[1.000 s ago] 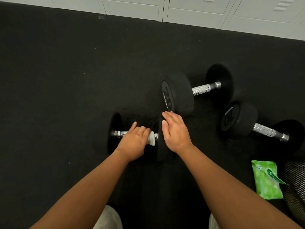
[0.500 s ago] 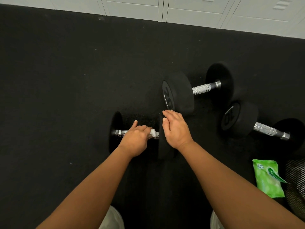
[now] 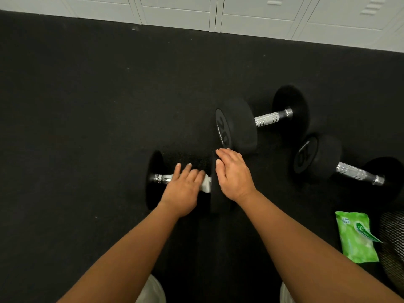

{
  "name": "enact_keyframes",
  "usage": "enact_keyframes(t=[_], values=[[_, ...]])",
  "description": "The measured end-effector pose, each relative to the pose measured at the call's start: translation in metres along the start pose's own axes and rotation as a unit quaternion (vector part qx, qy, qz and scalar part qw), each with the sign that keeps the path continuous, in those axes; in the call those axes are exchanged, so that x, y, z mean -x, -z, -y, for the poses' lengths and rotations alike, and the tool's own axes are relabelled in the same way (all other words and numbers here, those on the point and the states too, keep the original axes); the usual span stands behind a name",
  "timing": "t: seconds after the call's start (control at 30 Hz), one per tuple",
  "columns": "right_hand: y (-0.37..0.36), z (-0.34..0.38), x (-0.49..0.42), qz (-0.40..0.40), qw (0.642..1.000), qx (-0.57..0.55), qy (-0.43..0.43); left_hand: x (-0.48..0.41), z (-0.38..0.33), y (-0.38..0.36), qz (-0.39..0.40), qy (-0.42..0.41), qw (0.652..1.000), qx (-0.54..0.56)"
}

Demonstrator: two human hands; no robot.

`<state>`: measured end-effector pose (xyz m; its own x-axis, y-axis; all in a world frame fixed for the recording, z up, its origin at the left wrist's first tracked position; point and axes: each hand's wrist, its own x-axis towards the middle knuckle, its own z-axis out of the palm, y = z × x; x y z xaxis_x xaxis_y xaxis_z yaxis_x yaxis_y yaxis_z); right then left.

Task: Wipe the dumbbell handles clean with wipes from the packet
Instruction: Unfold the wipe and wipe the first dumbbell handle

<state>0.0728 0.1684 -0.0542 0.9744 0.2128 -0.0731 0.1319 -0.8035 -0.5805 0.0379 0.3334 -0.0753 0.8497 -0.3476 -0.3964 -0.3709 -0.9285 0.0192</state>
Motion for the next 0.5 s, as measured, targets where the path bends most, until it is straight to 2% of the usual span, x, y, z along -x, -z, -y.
enact_keyframes(t=[0.13, 0.33, 0.5], values=[[-0.001, 0.001, -0.002, -0.002, 1.000, -0.003, -0.004, -0.001, 0.013, 0.004, 0.027, 0.007, 1.000, -0.008], [0.000, -0.001, -0.007, 0.008, 1.000, 0.005, -0.011, -0.012, -0.015, 0.010, 0.038, -0.003, 0.999, -0.036], [0.002, 0.000, -0.004, 0.014, 1.000, 0.006, -0.005, -0.005, -0.002, 0.008, -0.005, -0.027, 0.999, 0.019]])
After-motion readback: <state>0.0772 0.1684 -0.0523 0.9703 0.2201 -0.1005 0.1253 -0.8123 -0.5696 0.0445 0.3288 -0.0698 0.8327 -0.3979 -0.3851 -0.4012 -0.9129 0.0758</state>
